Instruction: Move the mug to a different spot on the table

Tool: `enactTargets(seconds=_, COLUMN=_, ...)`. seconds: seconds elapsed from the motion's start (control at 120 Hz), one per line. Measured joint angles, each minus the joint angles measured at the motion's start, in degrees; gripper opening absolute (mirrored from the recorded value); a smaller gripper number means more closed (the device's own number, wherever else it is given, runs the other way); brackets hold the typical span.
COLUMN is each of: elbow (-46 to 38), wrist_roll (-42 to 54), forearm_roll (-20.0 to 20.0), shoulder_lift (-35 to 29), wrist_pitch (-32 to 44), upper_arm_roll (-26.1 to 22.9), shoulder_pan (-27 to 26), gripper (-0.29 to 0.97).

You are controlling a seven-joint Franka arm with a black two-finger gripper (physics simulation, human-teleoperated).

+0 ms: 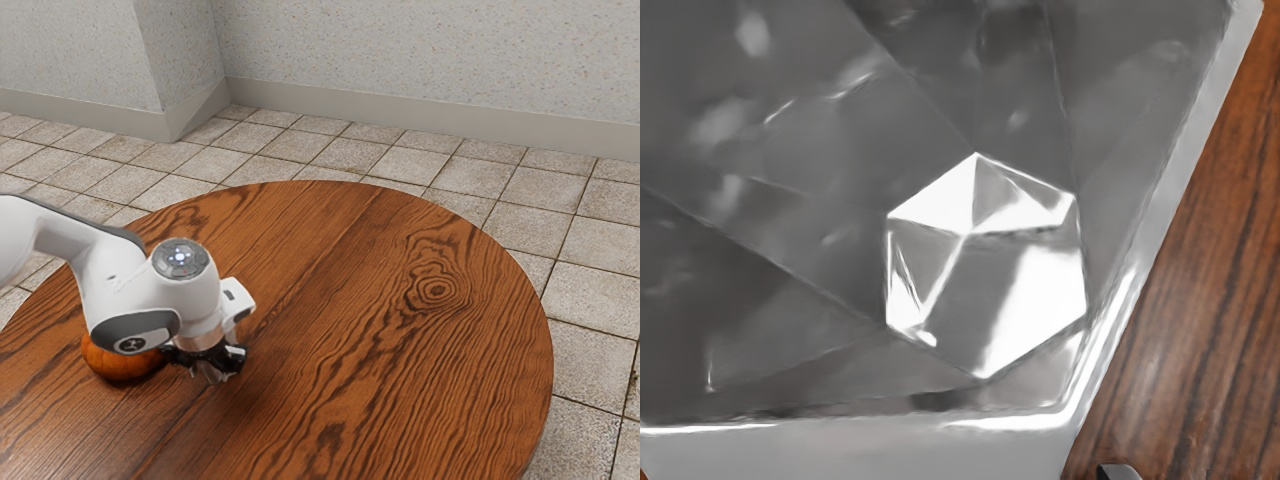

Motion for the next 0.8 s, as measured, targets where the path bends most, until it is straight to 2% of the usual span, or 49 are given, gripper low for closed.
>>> enactTargets(seconds=0.317, elbow=-3.2, wrist_roll=0.2, forearm_roll=0.0, shoulder_lift=-2.3, wrist_pitch=-0.2, upper_arm_roll=0.0, shoulder_pan=-0.8, gripper=0.34)
enactTargets(seconds=0.433, elbow=-6.2, wrist_roll=0.2, forearm_roll=-0.1, shoulder_lift=-5.7, wrist_pitch=-1.8, upper_arm_roll=-0.3, shoulder_pan=-0.7, gripper=0.34)
enactTargets(seconds=0.483, elbow=-7.7, wrist_roll=0.2, forearm_roll=-0.4, shoulder_lift=-9.0, wrist_pitch=-3.6, upper_arm_roll=-2.7, shoulder_pan=-0.5, gripper=0.34)
enactTargets(seconds=0.533, elbow=-7.9, wrist_roll=0.2, forearm_roll=-2.9, shoulder_lift=-12.9, wrist_pitch=-7.1, upper_arm_roll=-9.8, shoulder_pan=-0.5, gripper=0.34)
enactTargets(seconds=0.608, elbow=-0.1, wrist_roll=0.5, forearm_roll=-9.0, shoulder_lift=-15.2, wrist_pitch=-15.3, upper_arm_roll=-21.8, shoulder_pan=-0.7, gripper=0.43)
enactTargets(seconds=0.65, elbow=7.4, wrist_roll=1.3, forearm_roll=-11.0, shoulder_lift=-14.2, wrist_pitch=-20.0, upper_arm_roll=-25.6, shoulder_pan=-0.8, gripper=0.47)
enactTargets(seconds=0.733, elbow=23.5, wrist_roll=6.1, forearm_roll=-14.4, shoulder_lift=-9.5, wrist_pitch=-27.2, upper_arm_roll=-25.1, shoulder_pan=-0.3, gripper=0.54)
enactTargets(seconds=0.8, elbow=41.4, wrist_roll=10.5, forearm_roll=-18.4, shoulder_lift=-3.0, wrist_pitch=-35.8, upper_arm_roll=-24.2, shoulder_pan=0.0, gripper=0.58)
